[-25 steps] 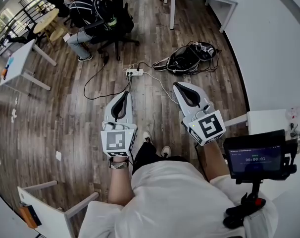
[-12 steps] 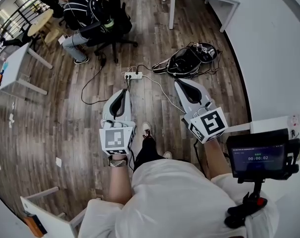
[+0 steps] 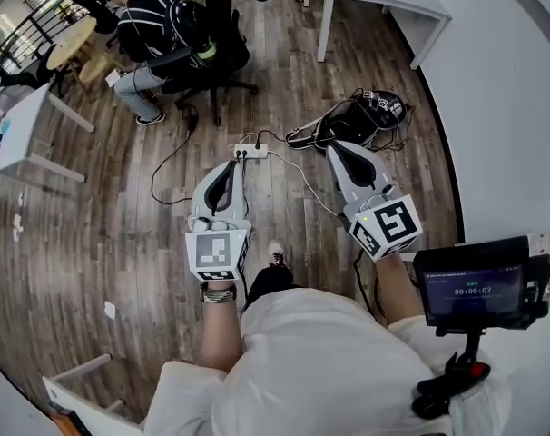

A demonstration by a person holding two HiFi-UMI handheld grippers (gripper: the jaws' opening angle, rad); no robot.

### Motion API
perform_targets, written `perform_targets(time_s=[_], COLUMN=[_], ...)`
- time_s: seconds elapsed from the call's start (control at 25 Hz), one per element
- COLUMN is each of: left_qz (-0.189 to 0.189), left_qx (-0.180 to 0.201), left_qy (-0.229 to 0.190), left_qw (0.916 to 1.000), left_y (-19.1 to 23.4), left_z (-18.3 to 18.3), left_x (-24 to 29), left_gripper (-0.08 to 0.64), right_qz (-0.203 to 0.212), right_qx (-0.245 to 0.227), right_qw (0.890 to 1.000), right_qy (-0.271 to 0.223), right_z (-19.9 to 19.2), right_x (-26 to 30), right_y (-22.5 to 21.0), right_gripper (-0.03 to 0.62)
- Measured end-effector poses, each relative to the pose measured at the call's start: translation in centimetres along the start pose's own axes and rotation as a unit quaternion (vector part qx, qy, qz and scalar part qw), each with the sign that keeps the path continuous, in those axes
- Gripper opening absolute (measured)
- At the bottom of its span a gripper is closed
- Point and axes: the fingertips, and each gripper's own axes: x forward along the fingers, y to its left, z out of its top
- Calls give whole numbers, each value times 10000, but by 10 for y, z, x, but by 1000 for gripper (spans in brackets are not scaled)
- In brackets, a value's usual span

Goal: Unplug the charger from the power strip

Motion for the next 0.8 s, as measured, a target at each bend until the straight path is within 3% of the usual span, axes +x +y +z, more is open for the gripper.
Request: perform_targets(time_s=[0.28,0.44,0.8], left_qz=[-145,-41,-20], left_qx=[-54,-199,-283], left_qy=[47,172,485], left_qw=[9999,9996,9984], left_y=[48,70,92], left_z=[-3,-17,-46], left_x=[37,53,93], left_gripper=[3,3,3], right_qz=[-188,-299,-384], right_qx=[109,134,149], right_qw=[9997,9993,9986], right_qy=[87,167,328], right_z=[0,-6,-23], right_x=[56,75,114], right_y=[-9,-17,-43], right_gripper=[2,2,2])
